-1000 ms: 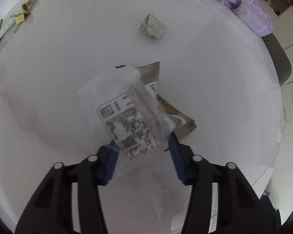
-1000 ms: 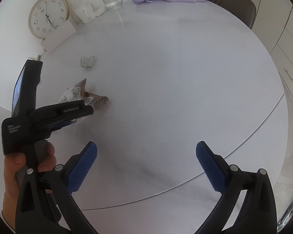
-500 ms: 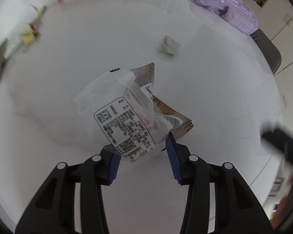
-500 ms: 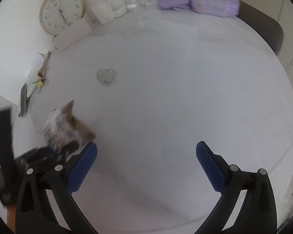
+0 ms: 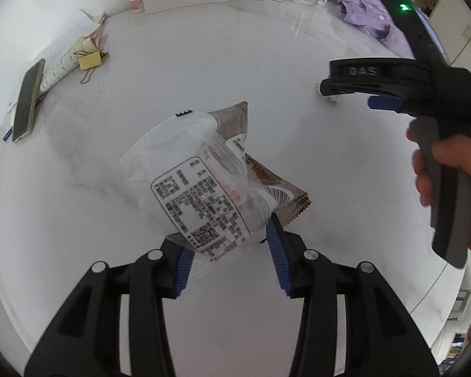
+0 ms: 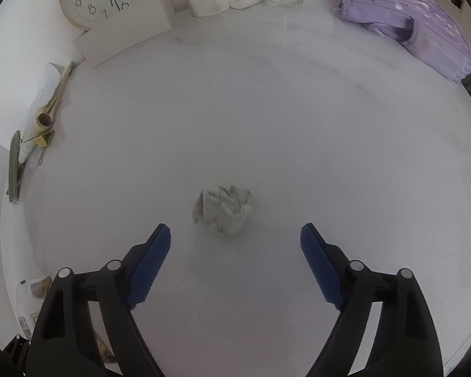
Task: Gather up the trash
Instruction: 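Grasp the white crumpled tissue with the right tool, then carry the bag and tissue over the white bin and release both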
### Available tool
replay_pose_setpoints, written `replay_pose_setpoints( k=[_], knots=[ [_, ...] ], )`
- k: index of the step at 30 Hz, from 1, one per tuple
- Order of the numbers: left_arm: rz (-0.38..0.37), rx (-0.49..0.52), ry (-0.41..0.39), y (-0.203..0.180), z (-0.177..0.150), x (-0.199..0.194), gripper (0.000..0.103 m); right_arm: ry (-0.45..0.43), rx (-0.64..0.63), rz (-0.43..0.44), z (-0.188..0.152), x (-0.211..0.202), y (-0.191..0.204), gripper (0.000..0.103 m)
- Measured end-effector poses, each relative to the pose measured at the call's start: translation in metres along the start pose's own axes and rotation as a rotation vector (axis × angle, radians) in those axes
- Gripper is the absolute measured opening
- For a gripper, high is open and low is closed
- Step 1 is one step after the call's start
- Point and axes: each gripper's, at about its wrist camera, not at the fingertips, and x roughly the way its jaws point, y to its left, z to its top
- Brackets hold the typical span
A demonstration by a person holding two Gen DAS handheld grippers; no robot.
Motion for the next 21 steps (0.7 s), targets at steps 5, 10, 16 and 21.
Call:
replay_pose_setpoints(
  k=[5, 10, 16, 21],
  knots=[
    [-0.008, -0.004, 0.004, 0.001, 0.001, 0.005, 0.043, 0.022, -0.044, -0.012, 0.007, 0.013, 0.008, 0.055],
    [-0.017, 0.006, 0.008, -0.004, -0.002, 0.003, 0.043, 0.008, -0.066, -0.015, 0.005, 0.009, 0.009, 0.034],
    [-0.026, 0.051, -0.011, -0.017, -0.005, -0.009, 0.043, -0.020, -0.063, -0.015, -0.012, -0.019, 0.003, 0.034],
    [-0.046, 0.128, -0.033, -0.038, -0.017, -0.032, 0.043, -0.040, -0.020, 0.001, -0.059, -0.066, -0.012, 0.034]
  ],
)
